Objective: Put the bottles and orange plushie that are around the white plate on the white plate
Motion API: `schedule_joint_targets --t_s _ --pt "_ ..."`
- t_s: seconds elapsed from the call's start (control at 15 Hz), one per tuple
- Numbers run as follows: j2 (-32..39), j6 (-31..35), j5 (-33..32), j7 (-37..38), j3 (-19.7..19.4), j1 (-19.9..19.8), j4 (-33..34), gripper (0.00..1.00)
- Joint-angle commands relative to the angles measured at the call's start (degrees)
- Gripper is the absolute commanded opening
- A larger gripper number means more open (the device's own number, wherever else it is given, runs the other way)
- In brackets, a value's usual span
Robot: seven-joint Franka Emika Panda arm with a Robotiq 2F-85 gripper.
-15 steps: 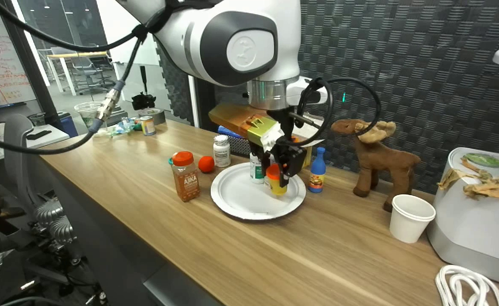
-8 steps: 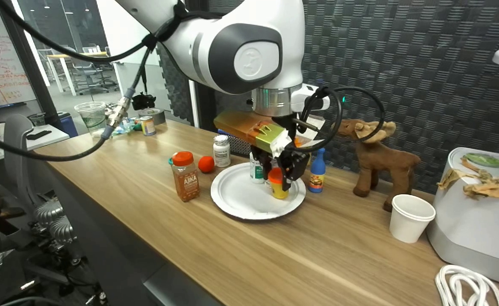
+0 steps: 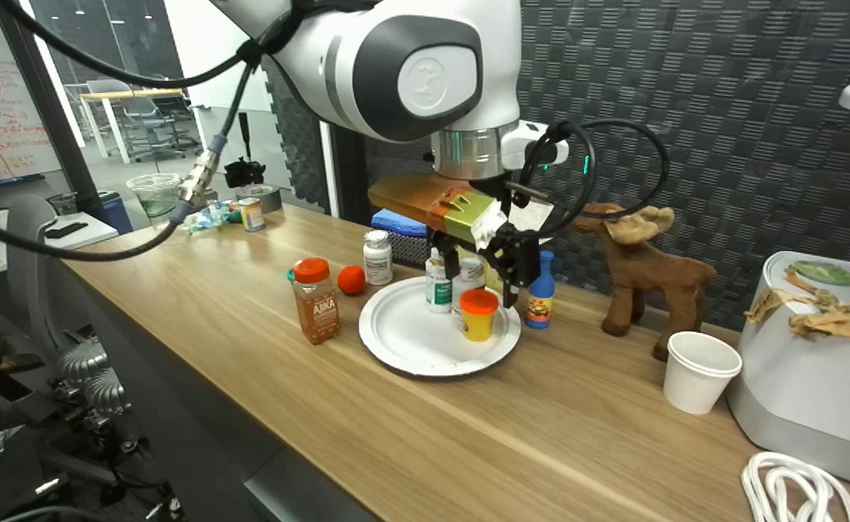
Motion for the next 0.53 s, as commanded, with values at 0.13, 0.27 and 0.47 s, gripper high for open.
schedule_joint_targets --t_s 0.13,0.27,0.47 --pt "-8.4 -0.7 -2.8 2.2 0.4 2.1 -5.3 0.99" --pt "-11.3 -1.9 -3.7 4.9 0.5 3.7 -7.4 1.0" --pt "-14.2 -6.8 -3.4 10.0 1.5 5.9 -8.5 1.0"
